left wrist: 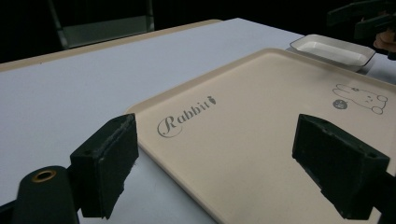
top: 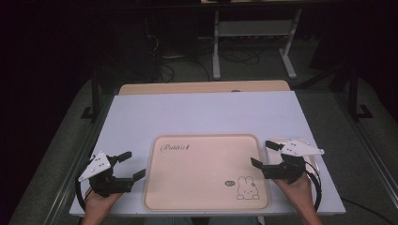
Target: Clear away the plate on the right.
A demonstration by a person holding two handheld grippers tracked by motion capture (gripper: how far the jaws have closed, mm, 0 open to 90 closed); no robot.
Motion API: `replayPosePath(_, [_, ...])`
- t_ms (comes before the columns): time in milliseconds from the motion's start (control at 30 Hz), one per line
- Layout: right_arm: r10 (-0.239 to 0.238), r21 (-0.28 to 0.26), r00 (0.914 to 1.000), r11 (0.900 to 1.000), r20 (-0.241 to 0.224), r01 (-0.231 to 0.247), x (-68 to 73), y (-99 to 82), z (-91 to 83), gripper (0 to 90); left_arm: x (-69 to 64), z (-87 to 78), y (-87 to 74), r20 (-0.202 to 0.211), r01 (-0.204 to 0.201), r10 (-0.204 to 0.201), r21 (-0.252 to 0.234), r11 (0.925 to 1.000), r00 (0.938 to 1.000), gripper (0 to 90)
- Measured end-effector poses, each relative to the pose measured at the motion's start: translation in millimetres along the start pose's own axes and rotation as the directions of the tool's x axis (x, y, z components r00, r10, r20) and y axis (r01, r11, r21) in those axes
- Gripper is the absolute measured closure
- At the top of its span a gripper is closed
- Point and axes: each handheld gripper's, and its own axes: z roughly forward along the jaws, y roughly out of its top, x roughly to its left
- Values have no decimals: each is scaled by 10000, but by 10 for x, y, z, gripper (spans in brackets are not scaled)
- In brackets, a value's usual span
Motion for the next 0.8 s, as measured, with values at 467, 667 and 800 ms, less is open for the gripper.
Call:
replayPosePath(467, [48, 77, 10000, 10000, -71, -47, 4, -2, -16, 142, -2, -7, 0, 0, -6, 6, -6, 10000, 10000, 142])
replayPosePath(667, [45, 50, 10000, 10000, -85, -44, 6, -2, -41, 142, -10, 1, 1, 16, -20, 20, 13, 10000, 10000, 142])
replayPosePath(800, [80, 42, 9999, 10000, -97, -79, 6, -3, -53, 142, -9, -4, 2, 11, -26, 26, 13, 10000, 10000, 142])
